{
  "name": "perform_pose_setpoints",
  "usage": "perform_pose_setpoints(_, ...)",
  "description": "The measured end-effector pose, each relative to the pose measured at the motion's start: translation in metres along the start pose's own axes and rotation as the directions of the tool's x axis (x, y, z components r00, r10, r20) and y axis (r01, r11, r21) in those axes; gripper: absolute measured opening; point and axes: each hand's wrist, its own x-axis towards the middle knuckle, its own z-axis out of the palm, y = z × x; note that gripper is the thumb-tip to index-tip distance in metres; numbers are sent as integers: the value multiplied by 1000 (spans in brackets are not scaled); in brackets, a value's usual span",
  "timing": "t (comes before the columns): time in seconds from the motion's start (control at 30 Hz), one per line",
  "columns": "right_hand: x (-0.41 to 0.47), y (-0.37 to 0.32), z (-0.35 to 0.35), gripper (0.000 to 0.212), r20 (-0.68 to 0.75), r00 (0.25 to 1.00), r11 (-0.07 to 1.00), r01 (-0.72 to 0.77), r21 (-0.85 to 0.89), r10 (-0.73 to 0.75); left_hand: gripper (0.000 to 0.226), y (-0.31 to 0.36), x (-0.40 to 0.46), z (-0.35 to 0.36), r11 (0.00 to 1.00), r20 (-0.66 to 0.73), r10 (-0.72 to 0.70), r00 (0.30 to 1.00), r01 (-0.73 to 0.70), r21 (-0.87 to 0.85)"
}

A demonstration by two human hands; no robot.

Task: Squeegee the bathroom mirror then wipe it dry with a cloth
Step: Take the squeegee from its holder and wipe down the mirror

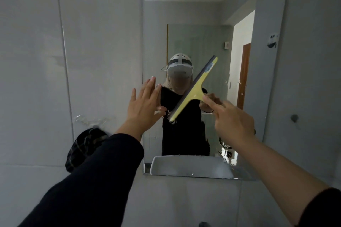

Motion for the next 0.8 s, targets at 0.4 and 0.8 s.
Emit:
perform_pose_setpoints(0.4, -17, 80, -11, 56, -43, 982, 982, -185, -37, 184, 92, 0, 0, 9, 999, -5, 14, 1000, -14, -41)
perform_pose_setpoints(0.8, -51, 70, 19, 55, 16, 901, 865, -420, 277, 433, 95, 4, -1, 15, 991, -39, -13, 999, 8, -134)
